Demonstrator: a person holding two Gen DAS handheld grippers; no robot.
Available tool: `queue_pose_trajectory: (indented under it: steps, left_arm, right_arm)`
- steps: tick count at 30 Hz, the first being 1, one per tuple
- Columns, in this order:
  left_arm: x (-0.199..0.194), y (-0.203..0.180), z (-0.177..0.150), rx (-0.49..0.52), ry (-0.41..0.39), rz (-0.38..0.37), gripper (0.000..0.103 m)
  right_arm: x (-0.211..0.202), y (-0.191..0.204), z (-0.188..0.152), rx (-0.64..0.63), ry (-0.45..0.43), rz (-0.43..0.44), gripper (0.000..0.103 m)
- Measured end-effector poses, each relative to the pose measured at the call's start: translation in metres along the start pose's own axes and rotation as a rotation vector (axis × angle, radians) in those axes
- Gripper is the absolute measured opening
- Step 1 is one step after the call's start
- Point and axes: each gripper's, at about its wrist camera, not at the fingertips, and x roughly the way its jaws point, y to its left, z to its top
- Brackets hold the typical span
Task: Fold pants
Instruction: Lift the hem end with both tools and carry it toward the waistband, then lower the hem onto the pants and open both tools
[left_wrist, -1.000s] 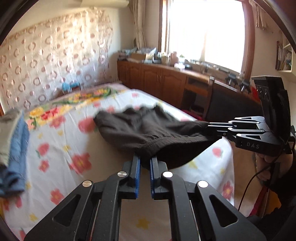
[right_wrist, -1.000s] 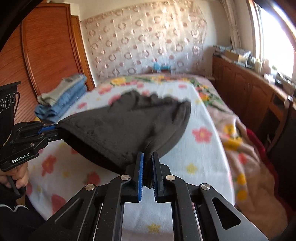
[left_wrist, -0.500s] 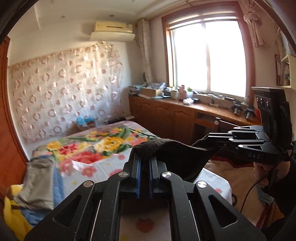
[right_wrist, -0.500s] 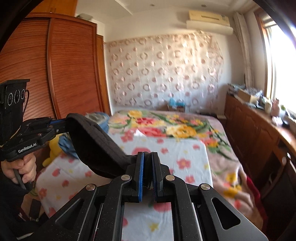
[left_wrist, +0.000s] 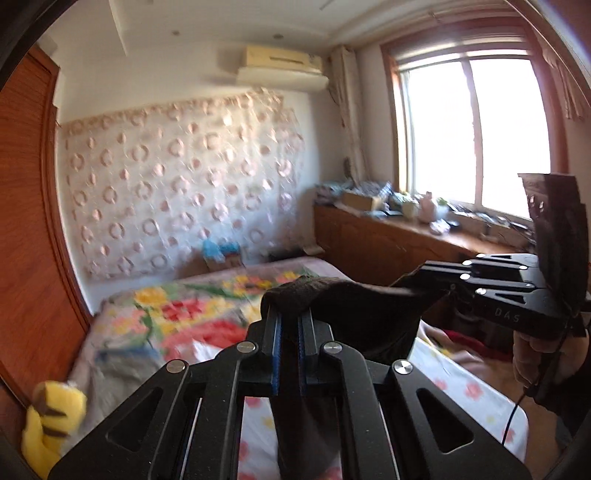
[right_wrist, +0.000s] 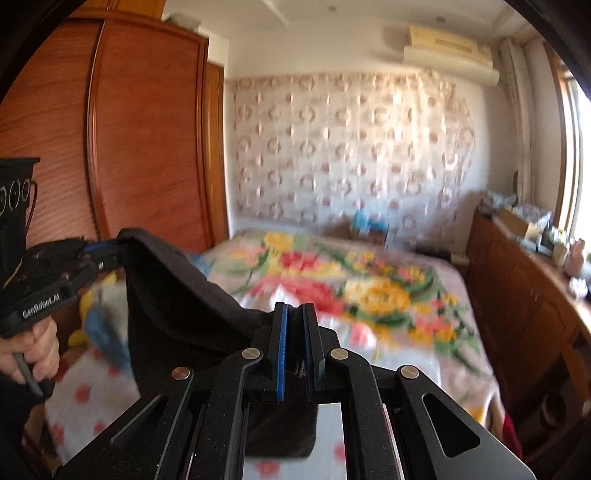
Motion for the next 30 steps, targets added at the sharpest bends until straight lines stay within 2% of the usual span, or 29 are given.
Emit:
queue_pose_trajectory:
  steps: [3, 6, 9, 14, 16, 18, 27, 30]
  left_arm:
    - [-0.002, 0.009, 0.012, 0.015, -0.03, 0.022, 0.008]
    - [0.003, 0.01, -0.011, 0.03, 0.035, 0.018, 0.008]
    - [0.014, 0.01, -0.074, 0.032, 0.165, -0.002, 0.008]
    - [0.022, 0.005, -0.171, -0.035, 0.34, -0.025, 0.008]
    - [0.017, -0.006, -0.185, -0.045, 0.362, -0.03, 0.008]
    - [0.01, -0.012, -0.195, -0.055, 0.373, -0.033, 0.008]
    - [-0.013, -0.023, -0.208, -0.051, 0.377, -0.029, 0.008]
    - [-0.024, -0.028, -0.215, -0.056, 0.386, -0.032, 0.008]
  right_arm:
    - [-0.002, -0.003, 0.034, -0.008, -0.08, -0.018, 0.007]
    - [0.001, -0.003, 0.039, -0.021, -0.066, -0.007, 0.007]
    - [0.023, -0.002, 0.009, -0.028, 0.029, 0.028, 0.007]
    - [0.051, 0.014, -0.079, -0.028, 0.267, 0.101, 0.007]
    - [0.054, 0.021, -0.105, -0.024, 0.335, 0.115, 0.007]
    - [0.055, 0.025, -0.115, -0.026, 0.364, 0.12, 0.007]
    - [0.043, 0.019, -0.122, 0.01, 0.379, 0.125, 0.007]
    - [0.04, 0.036, -0.145, 0.02, 0.385, 0.13, 0.007]
